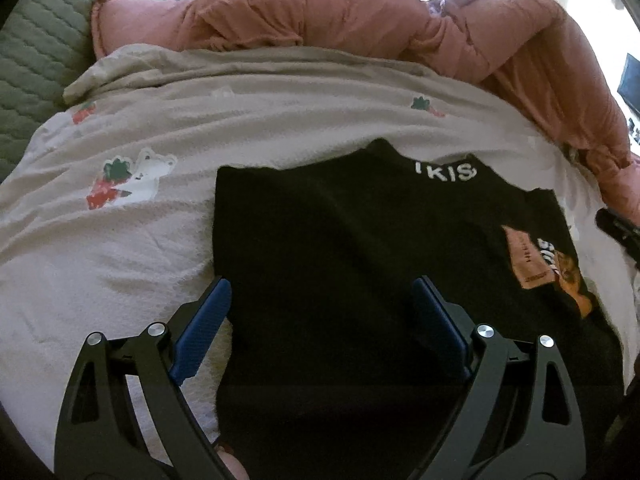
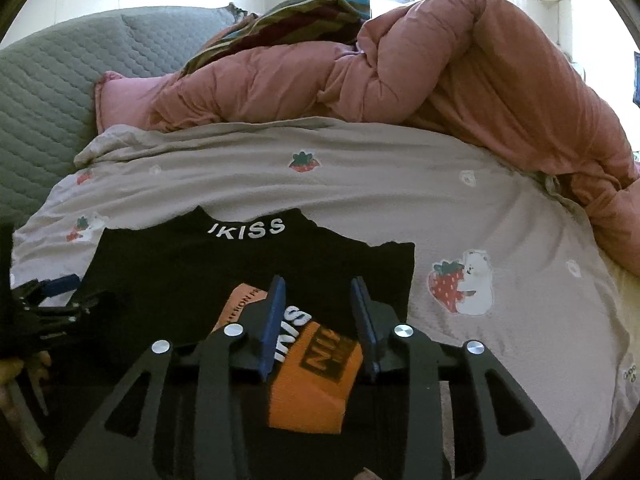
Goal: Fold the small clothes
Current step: 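Lay the second sleeve on the shirt body and open the right tool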
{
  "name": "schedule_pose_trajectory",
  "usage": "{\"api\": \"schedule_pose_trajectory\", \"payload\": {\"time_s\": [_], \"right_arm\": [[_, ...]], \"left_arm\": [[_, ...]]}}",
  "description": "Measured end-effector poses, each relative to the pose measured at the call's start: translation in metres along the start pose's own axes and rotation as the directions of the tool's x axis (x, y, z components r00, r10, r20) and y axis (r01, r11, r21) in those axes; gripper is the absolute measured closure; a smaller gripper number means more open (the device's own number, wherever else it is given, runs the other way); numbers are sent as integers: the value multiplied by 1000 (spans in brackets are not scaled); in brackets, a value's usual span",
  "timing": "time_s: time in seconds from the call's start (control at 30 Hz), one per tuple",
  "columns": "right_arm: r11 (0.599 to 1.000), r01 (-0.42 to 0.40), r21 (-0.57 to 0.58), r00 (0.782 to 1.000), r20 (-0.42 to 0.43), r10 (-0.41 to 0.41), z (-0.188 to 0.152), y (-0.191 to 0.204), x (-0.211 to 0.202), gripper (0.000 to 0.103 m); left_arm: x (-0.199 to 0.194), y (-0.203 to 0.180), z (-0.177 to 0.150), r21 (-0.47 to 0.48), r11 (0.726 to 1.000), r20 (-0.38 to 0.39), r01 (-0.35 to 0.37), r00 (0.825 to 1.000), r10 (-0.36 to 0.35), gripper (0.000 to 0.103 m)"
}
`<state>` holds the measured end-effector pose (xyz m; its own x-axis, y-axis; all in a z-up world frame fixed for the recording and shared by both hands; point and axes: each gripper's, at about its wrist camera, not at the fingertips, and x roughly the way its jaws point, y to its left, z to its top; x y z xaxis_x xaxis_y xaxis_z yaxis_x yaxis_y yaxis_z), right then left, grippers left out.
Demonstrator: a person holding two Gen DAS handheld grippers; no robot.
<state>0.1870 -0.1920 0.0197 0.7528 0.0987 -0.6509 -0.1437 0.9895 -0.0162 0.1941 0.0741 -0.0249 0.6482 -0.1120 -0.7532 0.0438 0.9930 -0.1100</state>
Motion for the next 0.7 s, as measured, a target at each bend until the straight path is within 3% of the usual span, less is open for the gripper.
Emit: {"api": "schedule_pose_trajectory", "payload": {"time_s": [0.23, 0.53, 0.7], "right_arm": [[998, -32, -46, 999, -28, 31, -10, 19, 3, 66], [992, -79, -99, 994, -84, 70, -24, 43, 13, 66], [990, -66, -128, 988, -145, 47, -32, 51, 25, 66]], "left_arm": [[-11, -10, 1, 64, 997, 50, -32, 998, 29, 19], [4, -18, -11, 103, 995, -46, 3, 999, 2, 23], [10, -16, -15, 94, 996, -78, 11, 997, -3, 23]]}}
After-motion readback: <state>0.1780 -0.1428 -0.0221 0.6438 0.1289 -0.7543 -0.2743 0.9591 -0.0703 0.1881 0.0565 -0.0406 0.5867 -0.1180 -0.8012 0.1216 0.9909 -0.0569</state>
